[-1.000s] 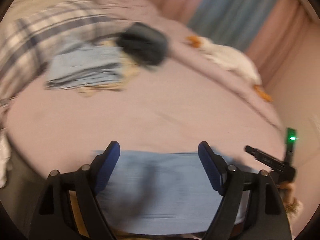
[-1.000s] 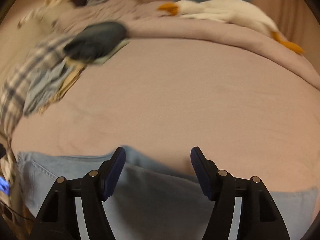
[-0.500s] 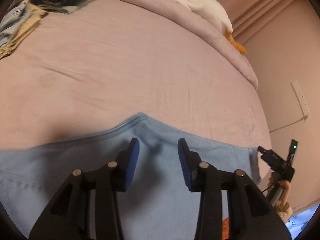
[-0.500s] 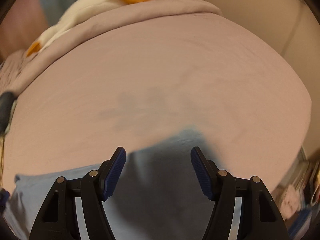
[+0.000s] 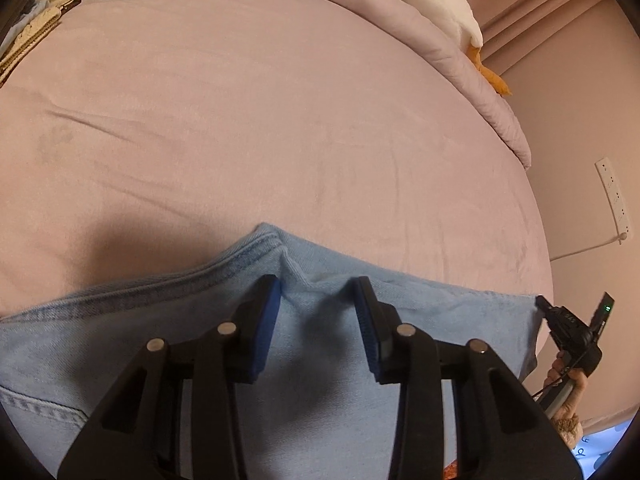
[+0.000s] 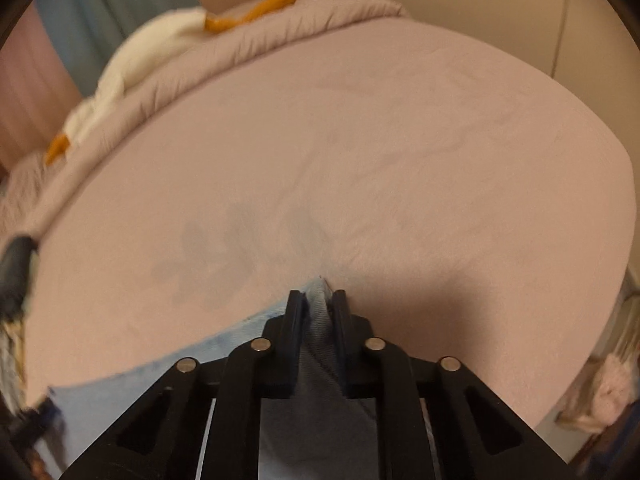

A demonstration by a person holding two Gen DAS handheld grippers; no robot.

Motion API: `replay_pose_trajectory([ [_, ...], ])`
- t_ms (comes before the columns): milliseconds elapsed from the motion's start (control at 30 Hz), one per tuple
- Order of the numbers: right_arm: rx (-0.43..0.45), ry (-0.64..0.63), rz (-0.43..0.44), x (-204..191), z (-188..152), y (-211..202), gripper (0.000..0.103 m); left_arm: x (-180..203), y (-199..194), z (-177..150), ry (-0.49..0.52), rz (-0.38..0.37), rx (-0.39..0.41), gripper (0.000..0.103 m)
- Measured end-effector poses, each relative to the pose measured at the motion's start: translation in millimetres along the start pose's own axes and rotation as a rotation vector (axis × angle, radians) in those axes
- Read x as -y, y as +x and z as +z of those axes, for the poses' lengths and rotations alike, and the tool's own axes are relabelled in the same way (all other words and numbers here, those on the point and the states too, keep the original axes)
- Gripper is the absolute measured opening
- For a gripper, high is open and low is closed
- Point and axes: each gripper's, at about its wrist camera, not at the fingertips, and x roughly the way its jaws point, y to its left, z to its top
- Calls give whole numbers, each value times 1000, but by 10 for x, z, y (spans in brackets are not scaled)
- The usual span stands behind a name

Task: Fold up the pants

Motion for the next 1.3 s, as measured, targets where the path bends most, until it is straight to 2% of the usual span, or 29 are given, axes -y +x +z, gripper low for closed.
replay_pose_trajectory([
  [67, 51, -28, -52, -70, 17, -34, 3, 1, -3, -7, 5, 8, 0, 37],
  [133, 36, -46, -107, -95, 23, 79, 1, 6, -3, -18, 11, 14, 4, 38],
  [167, 8, -42, -111, -81, 23, 174, 1, 0, -9, -24, 13, 15, 7, 39],
  [267, 0, -50, -101, -64, 50, 276, 1, -16, -25, -33, 5, 6, 13, 39],
  [433, -31, 8, -65, 59, 137, 166, 2, -5, -219, -149, 5, 20, 15, 39],
  [500, -12, -4, -50, 94, 111, 18, 9, 58, -365, -243, 47, 19, 39, 42],
  [533, 0, -13, -64, 113, 85, -82, 23, 88, -469, -322, 68, 22, 54, 47],
  [567, 9, -18, -80, 139, 48, -178, 49, 96, -518, -371, 75, 21, 59, 48],
  [600, 20, -17, -86, 159, 17, -257, 58, 106, -581, -439, 83, 11, 63, 50],
  [633, 31, -17, -81, 181, -33, -334, 62, 108, -638, -515, 84, -10, 59, 51],
  [733, -9, -22, -71, 265, -212, -439, 62, 98, -705, -730, 69, -63, 14, 51],
  [833, -47, -3, -72, 352, -336, -410, 62, 133, -713, -915, 89, -71, -20, 51],
  [900, -63, 0, -86, 398, -419, -386, 60, 141, -709, -999, 97, -61, -27, 50],
  [933, -80, 4, -90, 419, -471, -345, 52, 144, -698, -1055, 106, -53, -30, 51],
  [967, -95, 13, -84, 448, -504, -334, 37, 141, -690, -1089, 109, -48, -36, 50],
  [1000, -110, 26, -73, 455, -518, -297, 27, 135, -657, -1129, 113, -46, -51, 50],
  [1067, -90, 15, -76, 468, -542, -296, 15, 92, -574, -1199, 101, -55, -85, 49],
  [1133, -58, 20, -71, 486, -561, -433, 10, 22, -491, -1252, 70, -61, -125, 48],
  [1200, -22, 36, -53, 496, -568, -567, 9, -29, -493, -1274, 59, -79, -98, 48],
  [1300, -4, -12, -85, 422, -563, -591, 9, -69, -480, -1296, 40, -80, -95, 45],
])
